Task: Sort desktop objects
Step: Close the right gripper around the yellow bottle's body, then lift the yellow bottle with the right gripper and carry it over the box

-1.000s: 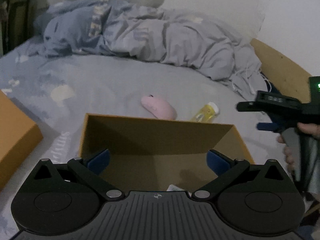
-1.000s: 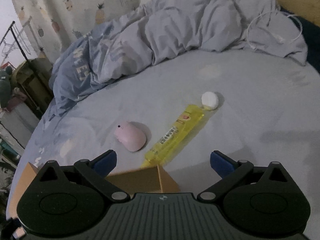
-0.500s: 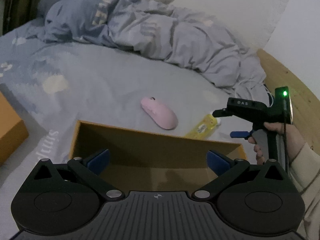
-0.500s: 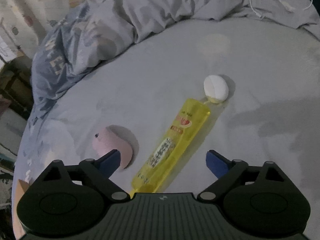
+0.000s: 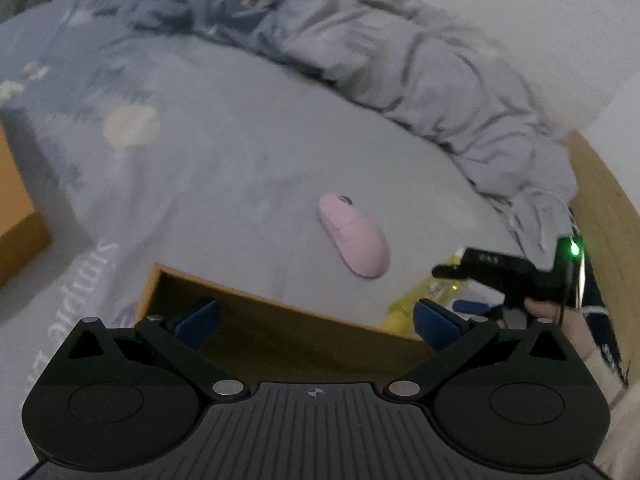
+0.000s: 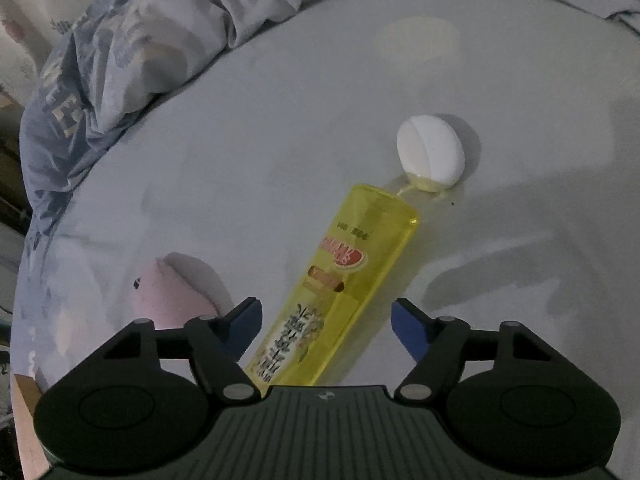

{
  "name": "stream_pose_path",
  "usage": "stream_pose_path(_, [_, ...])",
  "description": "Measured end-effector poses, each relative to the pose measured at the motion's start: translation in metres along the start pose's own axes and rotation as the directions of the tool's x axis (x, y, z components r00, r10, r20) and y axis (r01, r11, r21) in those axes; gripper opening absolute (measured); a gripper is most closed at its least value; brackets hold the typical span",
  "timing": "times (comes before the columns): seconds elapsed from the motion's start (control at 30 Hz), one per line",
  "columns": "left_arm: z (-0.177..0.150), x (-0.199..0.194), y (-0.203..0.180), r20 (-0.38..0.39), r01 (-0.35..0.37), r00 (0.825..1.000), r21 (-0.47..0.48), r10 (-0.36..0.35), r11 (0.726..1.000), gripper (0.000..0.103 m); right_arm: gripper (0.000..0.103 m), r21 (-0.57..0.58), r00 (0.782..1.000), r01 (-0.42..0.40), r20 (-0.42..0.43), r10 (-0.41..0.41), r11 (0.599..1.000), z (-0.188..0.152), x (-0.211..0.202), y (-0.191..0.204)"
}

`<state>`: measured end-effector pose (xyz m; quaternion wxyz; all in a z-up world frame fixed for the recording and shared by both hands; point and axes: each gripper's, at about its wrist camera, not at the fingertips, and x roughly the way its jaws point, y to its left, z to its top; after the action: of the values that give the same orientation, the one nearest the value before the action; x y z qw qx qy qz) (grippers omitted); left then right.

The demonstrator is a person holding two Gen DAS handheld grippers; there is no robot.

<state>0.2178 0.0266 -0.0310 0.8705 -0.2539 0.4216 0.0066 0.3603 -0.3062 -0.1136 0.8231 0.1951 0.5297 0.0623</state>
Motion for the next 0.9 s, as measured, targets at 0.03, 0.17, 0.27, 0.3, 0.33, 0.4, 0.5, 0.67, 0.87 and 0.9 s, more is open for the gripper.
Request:
stream_pose_path(0.03, [0.002, 0.001, 0.000, -0.012, -0.008, 1.000, -0.013, 0.008, 1.000, 0.103, 0.070, -0.007, 1.000, 0.002, -0.008, -0.003, 1.000, 0.000, 0.002, 0.000])
stream_pose_path(0.17, [0.008, 0.002, 0.001, -0.034, -0.014, 0.999, -0.051, 0.012, 0.999, 0.103, 0.066, -0.045, 1.000, -0.003, -0.030, 0.001, 0.999, -0.001, 0.012, 0.003])
stream_pose_path(0.27, [0.012, 0.000, 0.007, -0.044, 0.016, 0.999, -0.100, -0.021, 0.995, 0.103, 0.061, -0.085, 0.999, 0.001, -0.034, -0.003, 0.996, -0.003, 0.017, 0.007])
stream_pose_path(0.3, [0.013, 0.000, 0.009, -0.047, 0.028, 0.998, -0.118, -0.034, 0.993, 0.103, 0.061, -0.099, 0.999, 0.005, -0.032, -0.008, 0.995, -0.004, 0.018, 0.008])
stream_pose_path(0.33, [0.014, -0.001, 0.011, -0.050, 0.039, 0.998, -0.136, -0.047, 0.990, 0.103, 0.061, -0.116, 0.999, 0.010, -0.032, -0.014, 0.993, -0.005, 0.018, 0.010])
stream_pose_path(0.4, [0.017, -0.003, 0.014, -0.055, 0.060, 0.996, -0.171, -0.070, 0.983, 0.103, 0.061, -0.147, 0.999, 0.018, -0.033, -0.023, 0.989, -0.005, 0.019, 0.013])
stream_pose_path(0.5, [0.017, -0.002, 0.017, -0.056, 0.070, 0.995, -0.187, -0.082, 0.980, 0.103, 0.062, -0.190, 0.999, 0.019, -0.027, -0.025, 0.982, -0.007, 0.016, 0.016])
stream_pose_path(0.67, [0.011, -0.005, 0.012, -0.037, 0.057, 0.997, -0.119, -0.062, 0.991, 0.103, 0.047, -0.211, 1.000, -0.015, 0.008, 0.017, 0.977, -0.014, 0.001, 0.019])
stream_pose_path(0.87, [0.006, -0.016, 0.004, -0.028, 0.045, 0.998, -0.081, -0.048, 0.996, 0.103, 0.045, -0.250, 0.998, -0.037, 0.047, 0.051, 0.968, -0.018, -0.028, 0.026])
stream_pose_path(0.9, [0.006, -0.019, 0.003, -0.024, 0.046, 0.999, -0.080, -0.048, 0.996, 0.103, 0.045, -0.261, 0.997, -0.044, 0.056, 0.060, 0.964, -0.018, -0.031, 0.028])
